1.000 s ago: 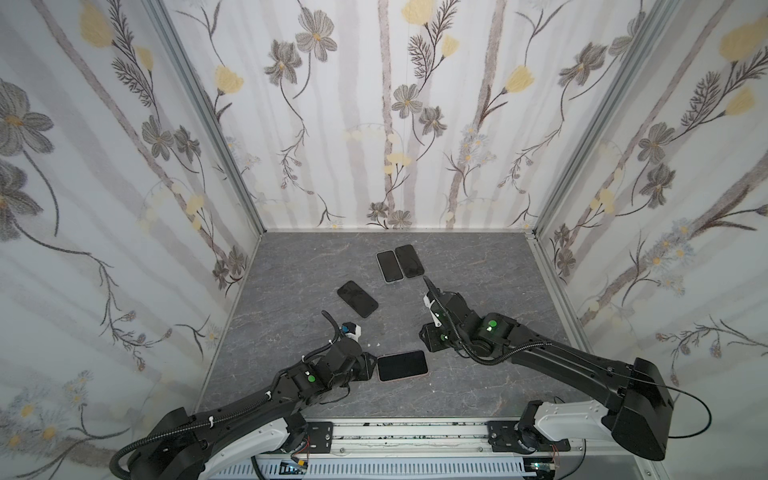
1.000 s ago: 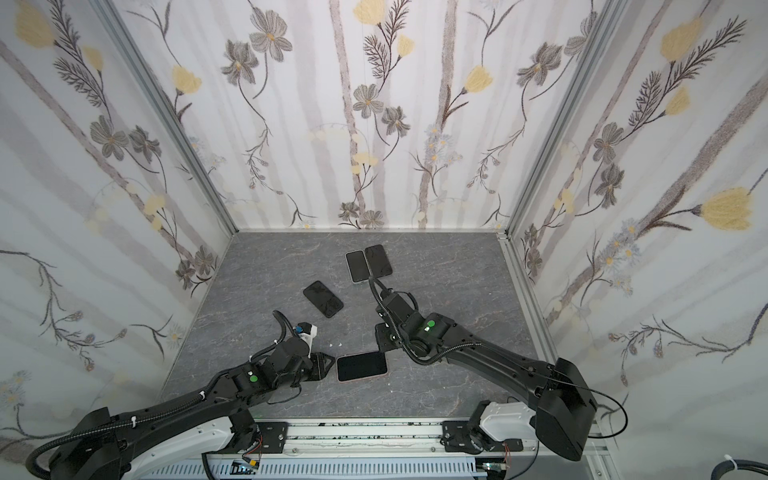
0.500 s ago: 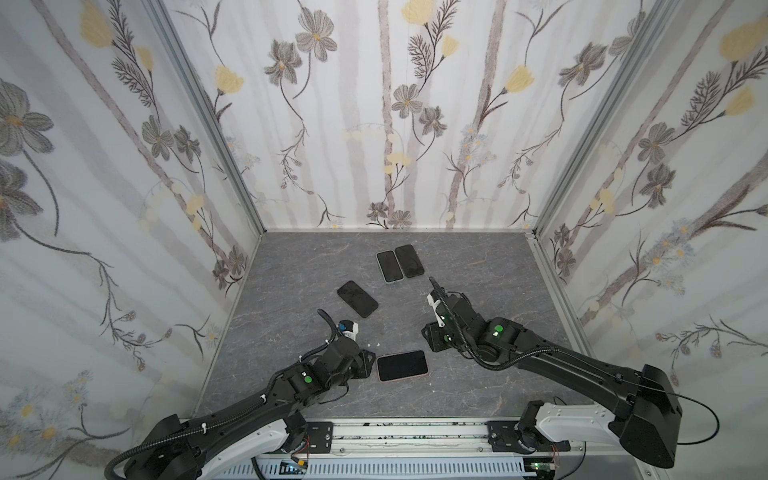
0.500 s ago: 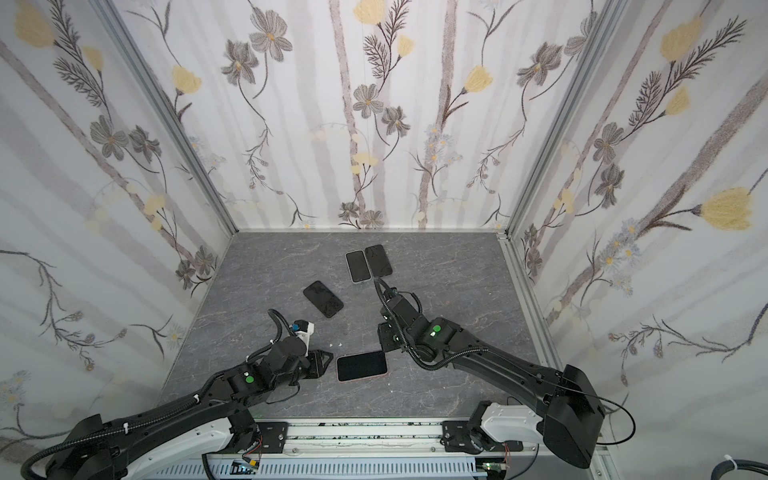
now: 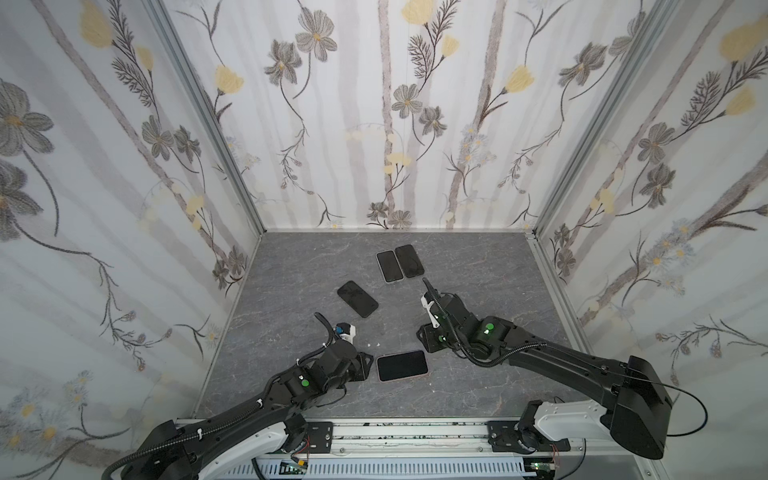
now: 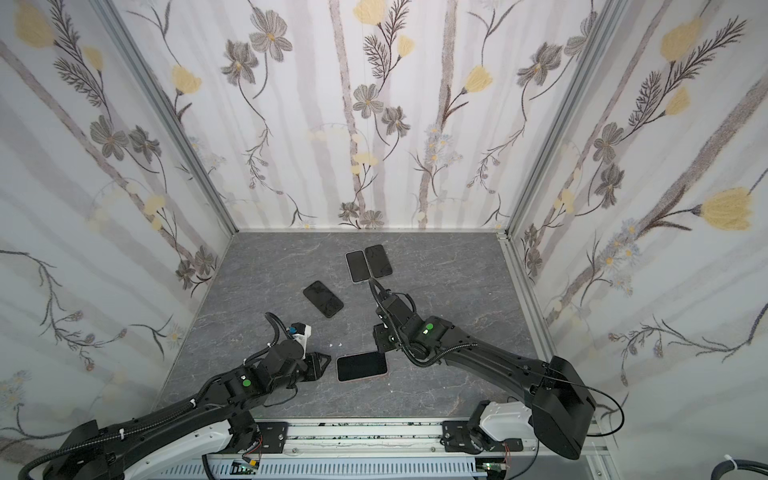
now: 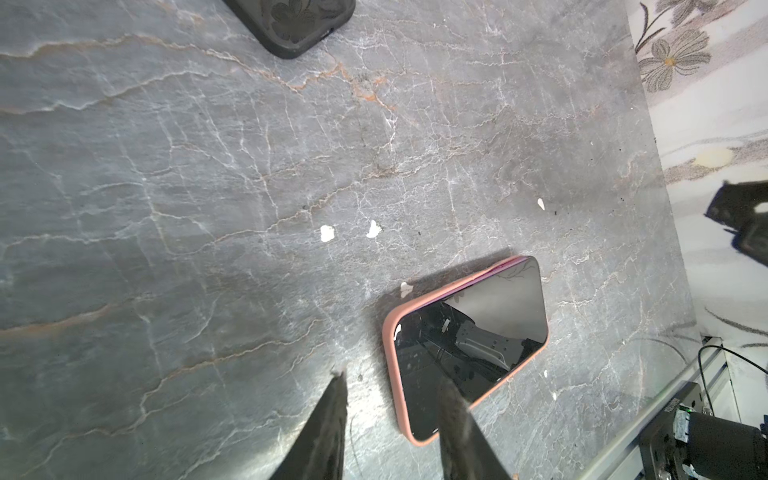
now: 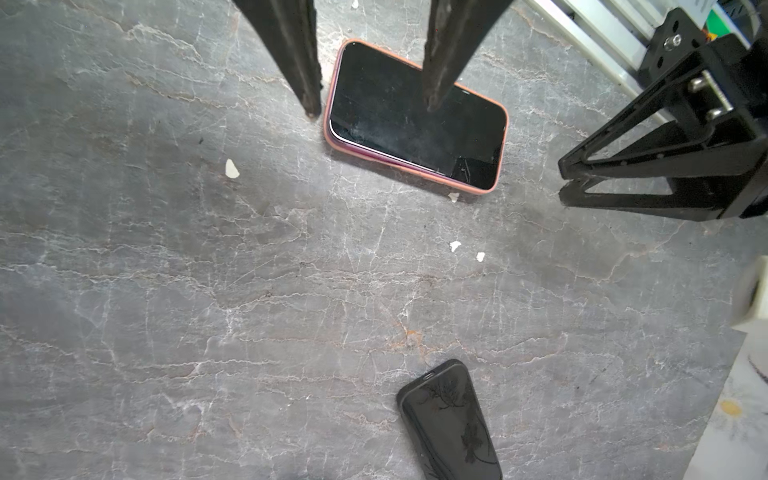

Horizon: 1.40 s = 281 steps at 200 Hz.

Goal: Put the phone into the phone case

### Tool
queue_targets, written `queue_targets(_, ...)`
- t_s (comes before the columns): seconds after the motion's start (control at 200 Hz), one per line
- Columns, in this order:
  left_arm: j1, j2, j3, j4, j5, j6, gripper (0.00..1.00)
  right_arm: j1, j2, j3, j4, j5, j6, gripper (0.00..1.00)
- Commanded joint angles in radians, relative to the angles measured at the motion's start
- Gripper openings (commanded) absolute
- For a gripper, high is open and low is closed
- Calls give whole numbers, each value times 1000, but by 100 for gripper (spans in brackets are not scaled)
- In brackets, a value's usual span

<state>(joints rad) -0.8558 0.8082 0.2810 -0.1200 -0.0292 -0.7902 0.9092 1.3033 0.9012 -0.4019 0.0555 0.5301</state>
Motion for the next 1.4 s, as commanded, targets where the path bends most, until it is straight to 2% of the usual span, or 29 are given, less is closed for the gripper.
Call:
queue_targets(0.0,0,-17,-14,1,-10,-24,36,0,-5,-1,20,-8,-6,42)
queue_targets(0.395,1,17,-32,67,60,-49,37,-2,22,-7,-15,-4,-18,42)
queue_targets(0.674,0,147,-19,139,123,-57,37,-42,129,-15,-28,-117,-28,41)
queue_targets(0.989,0,246,-13,231,154,-71,34,-68,205,-19,-11,-152,-32,40)
queue_targets(1.109,0,282,5,229,142,-54,32,-79,237,-30,9,-172,-20,36)
queue_targets(1.204,1,303,30,219,131,-37,31,-82,254,-38,14,-184,-17,26)
queue_targets(1.244,1,308,39,212,122,-30,31,-116,260,-42,21,-194,-17,26)
queue_targets(1.399,1,317,47,185,74,-12,29,-124,285,-47,32,-226,-32,23)
